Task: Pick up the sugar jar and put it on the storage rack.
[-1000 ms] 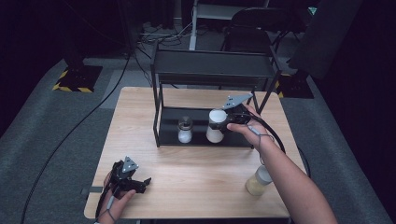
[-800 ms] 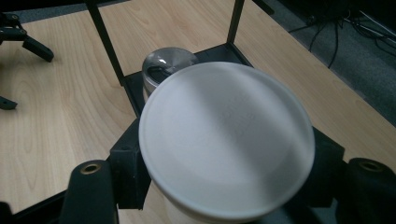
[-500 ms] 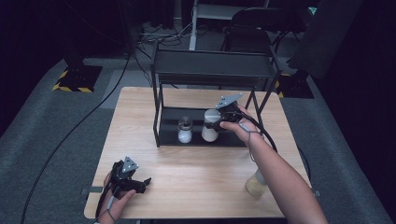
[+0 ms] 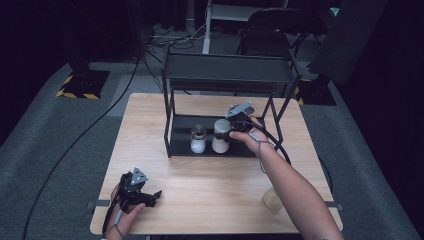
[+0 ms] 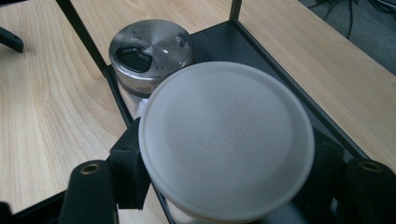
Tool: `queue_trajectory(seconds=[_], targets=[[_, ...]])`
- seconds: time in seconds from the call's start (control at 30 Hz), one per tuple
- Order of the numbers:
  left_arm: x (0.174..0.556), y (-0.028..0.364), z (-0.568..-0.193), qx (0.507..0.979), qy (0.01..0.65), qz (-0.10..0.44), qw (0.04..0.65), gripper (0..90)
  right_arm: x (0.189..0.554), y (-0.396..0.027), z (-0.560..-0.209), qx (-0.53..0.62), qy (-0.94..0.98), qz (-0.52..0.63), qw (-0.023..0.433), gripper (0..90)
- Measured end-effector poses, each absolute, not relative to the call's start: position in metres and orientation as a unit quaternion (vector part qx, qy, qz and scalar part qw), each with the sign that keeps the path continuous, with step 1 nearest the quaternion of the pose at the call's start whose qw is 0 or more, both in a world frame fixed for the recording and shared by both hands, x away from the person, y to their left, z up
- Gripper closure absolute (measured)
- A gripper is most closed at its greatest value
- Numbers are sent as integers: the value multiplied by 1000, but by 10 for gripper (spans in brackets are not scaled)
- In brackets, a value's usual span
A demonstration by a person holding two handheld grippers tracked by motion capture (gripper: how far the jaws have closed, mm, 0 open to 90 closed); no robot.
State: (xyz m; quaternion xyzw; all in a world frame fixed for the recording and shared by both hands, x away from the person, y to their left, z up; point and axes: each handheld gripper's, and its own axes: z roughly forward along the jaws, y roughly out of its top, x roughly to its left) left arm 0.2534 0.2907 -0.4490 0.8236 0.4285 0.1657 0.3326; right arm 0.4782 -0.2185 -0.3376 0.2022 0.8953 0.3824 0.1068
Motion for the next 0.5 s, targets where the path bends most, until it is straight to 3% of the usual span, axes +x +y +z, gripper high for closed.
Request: queue_trajectory(seconds=[0.47,0.5], targets=[[253,290,-449,823,429,166,333,5,484,-224,-340,206,895,384,99,327],[253,290,-449,823,429,166,333,5,484,-228,-342,204,892,392,97,267]])
